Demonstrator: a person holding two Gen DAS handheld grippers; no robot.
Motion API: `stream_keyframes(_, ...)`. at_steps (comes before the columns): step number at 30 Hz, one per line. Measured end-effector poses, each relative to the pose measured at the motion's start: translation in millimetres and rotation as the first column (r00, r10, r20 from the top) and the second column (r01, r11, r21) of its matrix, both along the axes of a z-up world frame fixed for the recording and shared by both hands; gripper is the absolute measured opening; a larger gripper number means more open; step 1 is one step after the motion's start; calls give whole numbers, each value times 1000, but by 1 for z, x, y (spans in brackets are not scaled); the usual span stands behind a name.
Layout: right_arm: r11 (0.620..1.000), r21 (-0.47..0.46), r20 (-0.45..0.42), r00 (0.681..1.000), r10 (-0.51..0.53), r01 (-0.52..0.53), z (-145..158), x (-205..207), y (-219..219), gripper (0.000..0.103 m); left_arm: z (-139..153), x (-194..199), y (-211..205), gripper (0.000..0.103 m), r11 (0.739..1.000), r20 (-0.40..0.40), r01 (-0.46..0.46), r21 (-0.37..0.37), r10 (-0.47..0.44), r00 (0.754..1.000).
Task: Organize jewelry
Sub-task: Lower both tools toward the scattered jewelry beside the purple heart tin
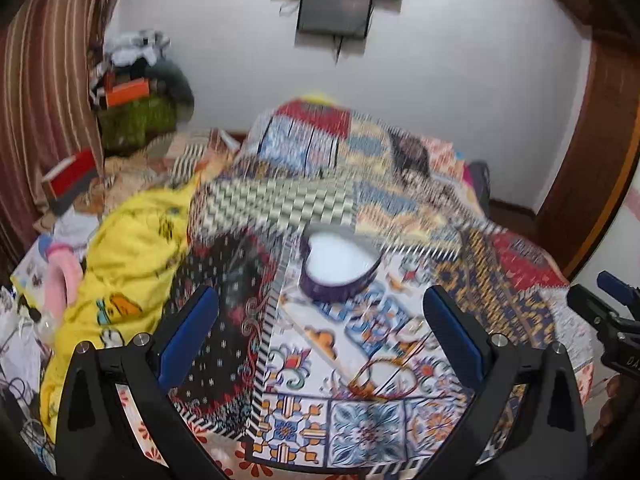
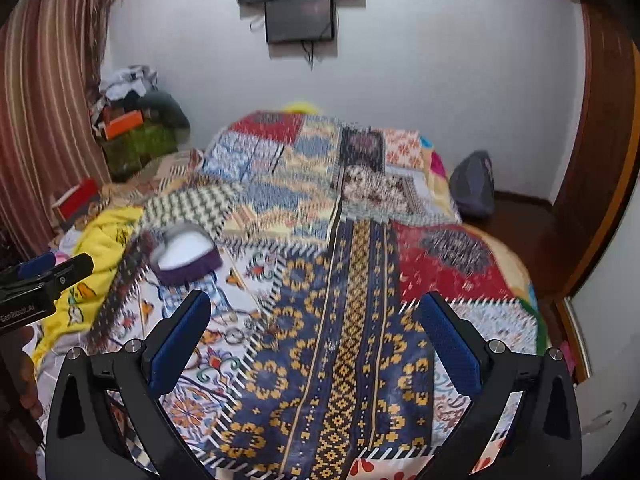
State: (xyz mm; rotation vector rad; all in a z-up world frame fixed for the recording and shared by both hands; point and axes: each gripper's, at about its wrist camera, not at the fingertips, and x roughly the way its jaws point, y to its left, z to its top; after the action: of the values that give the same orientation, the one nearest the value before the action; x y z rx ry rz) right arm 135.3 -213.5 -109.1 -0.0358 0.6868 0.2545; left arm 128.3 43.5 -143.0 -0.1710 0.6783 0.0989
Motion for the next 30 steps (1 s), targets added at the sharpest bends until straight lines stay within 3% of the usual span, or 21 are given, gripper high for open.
stream_keyframes(2,1000,-10,-34,999,13,-13,-9,6,1,103,-16,6,3,103,1000,-45,0,-11,-1,999)
stream_keyframes(9,994,-63,-151,986,75,-85,-52,24,14,102,-60,23,0,89,1000,-188,25,4,-24,982)
stream_keyframes(18,989,-10,-262,955,141,-149,-83,36,17,69,-79,28,-17,88,994,-239,111,-20,-113,964)
stream_keyframes(23,983,37,-305,935,181,-179,-93,41,16,56,-86,28,-24,74,987,-263,161,-26,-162,951)
stream_keyframes(25,982,42,-317,929,188,-184,-96,43,16,54,-90,28,-26,63,985,-275,171,-28,-172,946)
stream_keyframes(30,978,68,-344,915,209,-198,-103,48,19,48,-92,26,-28,54,982,-276,183,-39,-187,943)
